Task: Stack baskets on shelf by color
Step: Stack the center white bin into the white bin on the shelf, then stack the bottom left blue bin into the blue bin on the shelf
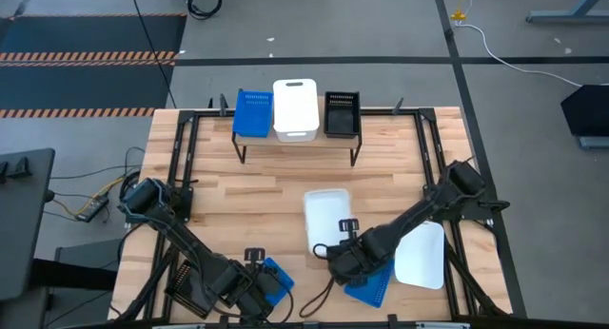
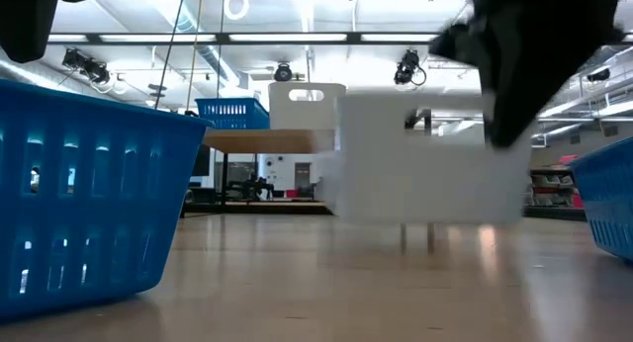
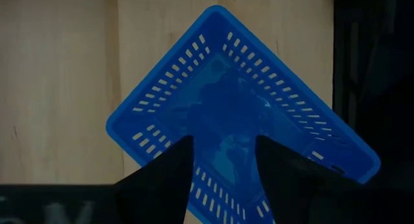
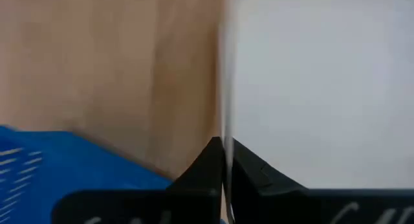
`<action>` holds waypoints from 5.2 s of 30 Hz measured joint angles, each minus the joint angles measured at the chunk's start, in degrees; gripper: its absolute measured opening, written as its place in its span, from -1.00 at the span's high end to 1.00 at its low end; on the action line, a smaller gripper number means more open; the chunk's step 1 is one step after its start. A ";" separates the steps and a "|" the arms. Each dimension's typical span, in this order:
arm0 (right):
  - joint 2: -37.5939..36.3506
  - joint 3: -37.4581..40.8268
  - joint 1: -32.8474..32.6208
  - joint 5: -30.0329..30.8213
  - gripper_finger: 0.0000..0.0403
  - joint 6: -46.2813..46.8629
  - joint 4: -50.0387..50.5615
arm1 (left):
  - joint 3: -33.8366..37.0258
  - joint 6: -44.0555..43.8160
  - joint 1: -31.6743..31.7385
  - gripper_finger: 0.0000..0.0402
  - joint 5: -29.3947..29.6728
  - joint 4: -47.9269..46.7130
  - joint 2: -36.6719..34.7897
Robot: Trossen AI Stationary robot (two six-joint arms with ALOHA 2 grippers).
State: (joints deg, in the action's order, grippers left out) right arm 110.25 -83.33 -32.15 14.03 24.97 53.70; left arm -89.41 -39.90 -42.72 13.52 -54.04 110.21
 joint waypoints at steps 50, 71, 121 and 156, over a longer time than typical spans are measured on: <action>0.11 -49.78 49.79 -15.57 0.94 -49.68 20.86 | 0.00 -12.45 4.81 0.14 2.34 0.70 0.00; 3.13 -48.92 53.60 -17.71 0.70 -49.08 21.73 | 0.00 -14.69 5.40 0.14 2.38 2.19 0.00; 0.19 -39.69 35.03 -23.12 0.41 -28.84 24.76 | 0.04 1.49 -4.85 0.14 -8.35 7.34 0.00; 0.09 12.30 9.95 -16.58 0.43 -13.37 -52.93 | 0.04 -5.02 -9.48 0.14 -3.09 4.85 0.00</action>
State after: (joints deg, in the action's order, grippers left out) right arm 110.34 -71.03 -22.20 -2.55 11.60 0.77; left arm -89.36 -44.92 -52.20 10.43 -49.18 110.21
